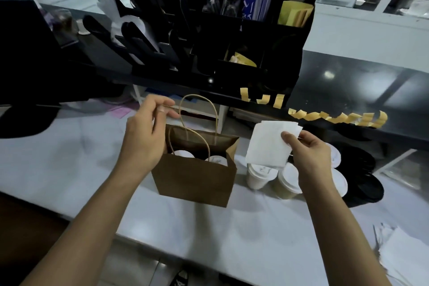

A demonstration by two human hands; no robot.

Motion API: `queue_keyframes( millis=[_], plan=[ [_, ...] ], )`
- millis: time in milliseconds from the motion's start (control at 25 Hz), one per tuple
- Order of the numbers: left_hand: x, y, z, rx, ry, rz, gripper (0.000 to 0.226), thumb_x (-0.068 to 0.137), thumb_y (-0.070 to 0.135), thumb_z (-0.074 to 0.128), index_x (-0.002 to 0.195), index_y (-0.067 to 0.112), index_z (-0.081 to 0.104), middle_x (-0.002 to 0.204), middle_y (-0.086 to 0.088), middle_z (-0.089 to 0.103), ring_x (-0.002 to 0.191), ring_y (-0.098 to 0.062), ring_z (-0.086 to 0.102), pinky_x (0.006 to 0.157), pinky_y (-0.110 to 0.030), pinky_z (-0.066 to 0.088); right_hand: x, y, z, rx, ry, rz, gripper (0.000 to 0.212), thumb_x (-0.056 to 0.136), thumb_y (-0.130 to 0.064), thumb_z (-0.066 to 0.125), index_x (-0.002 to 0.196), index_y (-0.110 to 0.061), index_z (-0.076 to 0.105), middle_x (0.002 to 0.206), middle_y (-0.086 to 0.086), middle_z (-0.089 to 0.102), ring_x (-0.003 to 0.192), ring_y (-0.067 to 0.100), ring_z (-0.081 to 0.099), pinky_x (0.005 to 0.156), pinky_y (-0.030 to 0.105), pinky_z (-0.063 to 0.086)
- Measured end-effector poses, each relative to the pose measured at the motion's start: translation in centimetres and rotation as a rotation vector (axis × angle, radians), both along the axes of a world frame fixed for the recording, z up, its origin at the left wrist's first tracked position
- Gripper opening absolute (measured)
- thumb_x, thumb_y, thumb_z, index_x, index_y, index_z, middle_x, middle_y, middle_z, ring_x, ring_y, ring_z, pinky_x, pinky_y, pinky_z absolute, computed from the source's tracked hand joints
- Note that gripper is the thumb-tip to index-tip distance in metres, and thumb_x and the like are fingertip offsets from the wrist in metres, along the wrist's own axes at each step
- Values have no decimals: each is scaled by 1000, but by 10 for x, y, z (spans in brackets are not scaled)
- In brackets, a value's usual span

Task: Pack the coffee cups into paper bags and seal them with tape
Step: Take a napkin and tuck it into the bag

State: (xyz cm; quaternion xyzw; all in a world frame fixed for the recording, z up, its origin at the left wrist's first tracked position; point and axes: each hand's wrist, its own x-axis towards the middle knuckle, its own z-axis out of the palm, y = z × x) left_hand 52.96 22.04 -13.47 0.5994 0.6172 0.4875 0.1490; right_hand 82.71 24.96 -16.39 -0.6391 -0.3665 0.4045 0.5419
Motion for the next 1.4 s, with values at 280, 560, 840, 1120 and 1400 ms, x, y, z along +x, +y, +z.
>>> queue_keyframes(
  millis=[280,560,840,1120,1400],
  plan=[
    [-35,28,-37,-391,321,-157,26,93,17,67,97,42,64,105,17,65,114,-13,53,99,-35,43,-41,9,1,92,-104,-17,5,90,-21,75,89,-19,70,87,5,74,85,22,72,68,40,63],
    [-47,24,-19,-513,407,-361,61,82,37,79,135,41,51,156,3,32,140,-1,4,119,-35,6,-101,7,1,244,-349,161,9,92,-19,73,88,-19,65,79,-2,68,75,14,65,64,27,56],
    [-58,31,-40,-460,434,-426,83,73,50,82,143,45,38,155,14,32,145,-5,-1,118,-44,18,-135,13,-13,252,-932,691,12,90,-21,72,98,-29,67,94,-13,68,85,7,61,73,24,53],
    [-65,32,-51,-424,436,-462,89,72,54,80,146,47,32,156,17,31,148,-12,-2,116,-44,24,-167,37,-35,-8,-1345,1059,15,91,-28,72,104,-25,67,93,-7,65,83,12,60,71,26,48],
    [-71,33,-58,-336,436,-474,71,81,54,72,143,44,39,150,16,37,144,-11,11,117,-38,22,-153,20,-20,-9,-1044,930,25,92,-48,67,105,-27,70,94,-12,71,86,3,66,79,30,58]
  ],
)
